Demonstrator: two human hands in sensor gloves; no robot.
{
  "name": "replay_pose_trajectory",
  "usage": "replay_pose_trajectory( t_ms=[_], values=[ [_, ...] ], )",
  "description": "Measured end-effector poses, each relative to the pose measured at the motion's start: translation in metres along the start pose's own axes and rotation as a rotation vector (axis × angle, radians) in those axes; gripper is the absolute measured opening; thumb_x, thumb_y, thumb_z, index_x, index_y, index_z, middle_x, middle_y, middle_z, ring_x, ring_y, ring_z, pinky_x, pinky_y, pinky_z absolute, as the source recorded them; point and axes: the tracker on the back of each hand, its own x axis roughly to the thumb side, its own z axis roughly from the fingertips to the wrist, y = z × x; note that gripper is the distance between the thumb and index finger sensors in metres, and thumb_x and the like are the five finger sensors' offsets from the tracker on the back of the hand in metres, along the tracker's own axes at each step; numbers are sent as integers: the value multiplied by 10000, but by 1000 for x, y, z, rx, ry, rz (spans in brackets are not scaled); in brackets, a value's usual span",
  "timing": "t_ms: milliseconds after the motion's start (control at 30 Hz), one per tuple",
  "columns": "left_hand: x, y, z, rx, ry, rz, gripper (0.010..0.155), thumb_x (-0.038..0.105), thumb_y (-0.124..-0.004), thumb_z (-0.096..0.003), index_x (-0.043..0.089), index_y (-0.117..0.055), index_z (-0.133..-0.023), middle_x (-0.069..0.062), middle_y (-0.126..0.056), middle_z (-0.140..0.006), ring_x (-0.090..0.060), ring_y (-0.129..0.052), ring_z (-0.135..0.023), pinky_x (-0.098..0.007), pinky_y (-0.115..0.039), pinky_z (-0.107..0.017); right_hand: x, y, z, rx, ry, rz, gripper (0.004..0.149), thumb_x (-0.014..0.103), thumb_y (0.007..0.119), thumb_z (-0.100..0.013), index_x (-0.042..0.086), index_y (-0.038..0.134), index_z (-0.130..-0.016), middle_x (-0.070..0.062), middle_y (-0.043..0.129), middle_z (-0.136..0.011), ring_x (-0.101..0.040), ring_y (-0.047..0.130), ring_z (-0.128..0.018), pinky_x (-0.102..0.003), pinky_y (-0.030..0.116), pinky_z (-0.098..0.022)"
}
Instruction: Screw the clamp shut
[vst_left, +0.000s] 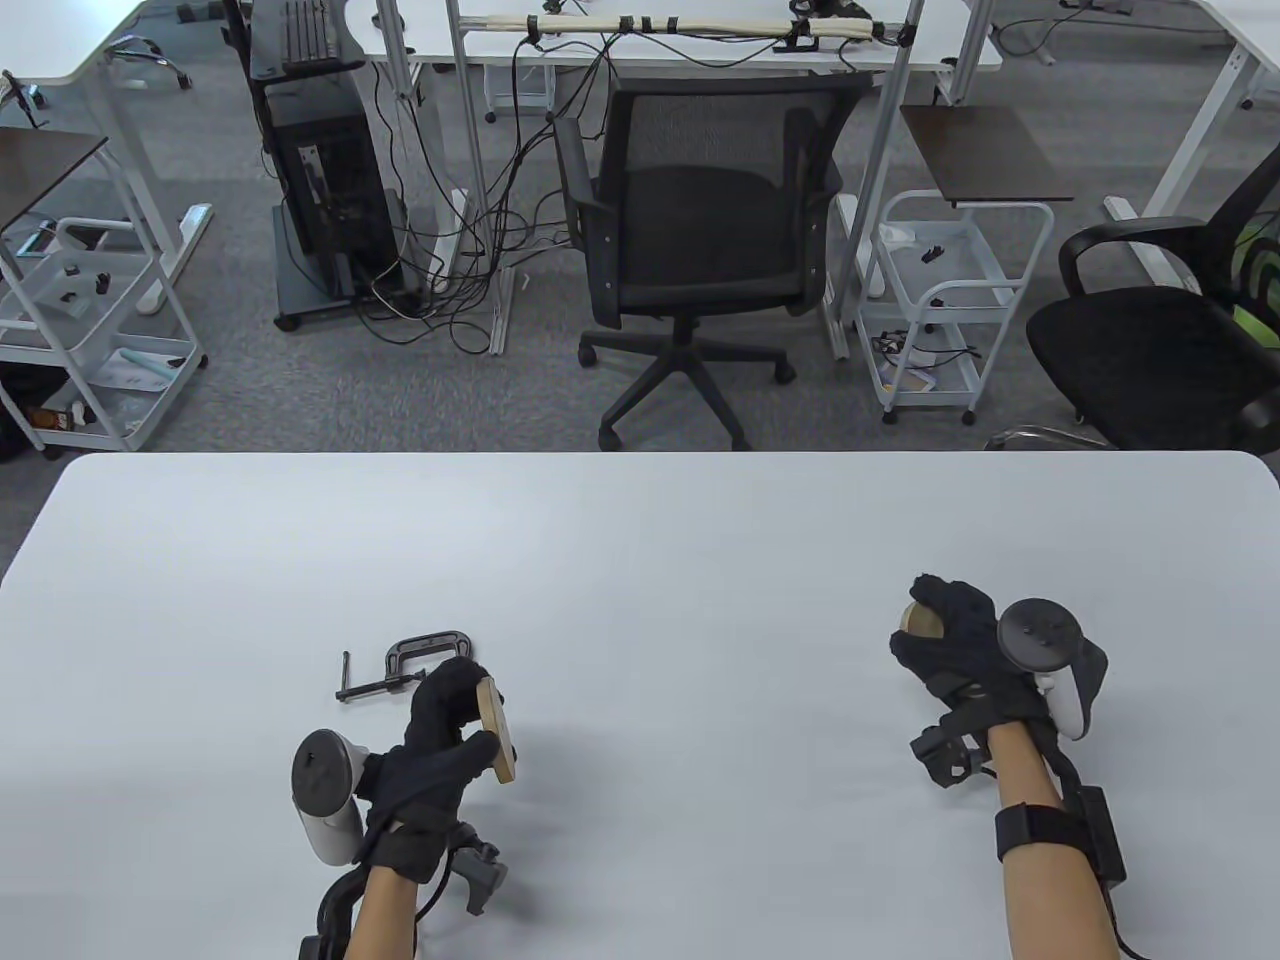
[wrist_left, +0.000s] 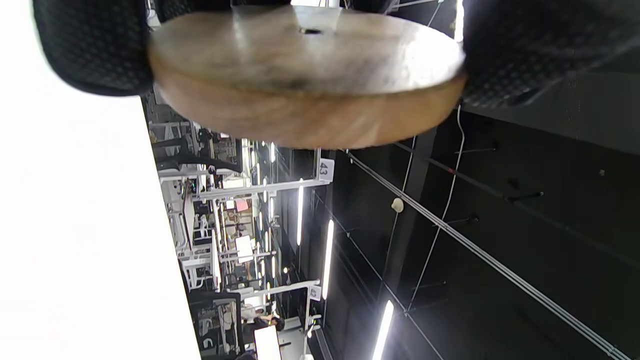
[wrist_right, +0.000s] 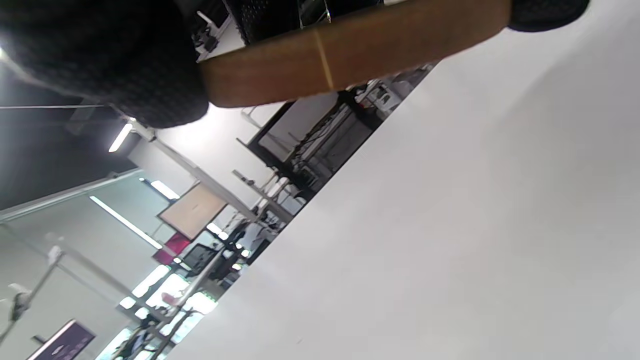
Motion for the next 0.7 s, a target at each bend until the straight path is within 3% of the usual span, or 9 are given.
replay_pose_trajectory(
  t_ms=[400, 567, 700],
  values=[
    [-11, -28, -8, -115, 43, 26, 897, 643, -853, -482, 314, -331, -1133, -256, -337, -1168, -587, -479, -986, -660, -798, -532, 57, 50, 62, 61, -143, -512, 824, 592, 898, -412, 298, 524, -1085, -148, 405, -1150, -547, 485, -877, -654, 621, -518],
    [-21, -42, -7, -135, 93, 77, 893, 642, -853, -484, 309, -339, -1134, -258, -344, -1167, -591, -485, -981, -662, -799, -523, 85, 90, 82, 143, -262, -725, 837, 626, 864, -441, 295, 479, -1107, -149, 381, -1160, -538, 481, -879, -632, 633, -523],
    [-22, -50, -8, -165, 100, 87, 895, 650, -847, -487, 311, -331, -1135, -254, -341, -1170, -589, -484, -983, -658, -801, -528, 98, 126, 95, 191, -250, -815, 839, 623, 862, -446, 285, 474, -1109, -160, 382, -1156, -544, 484, -875, -634, 635, -516]
  ],
)
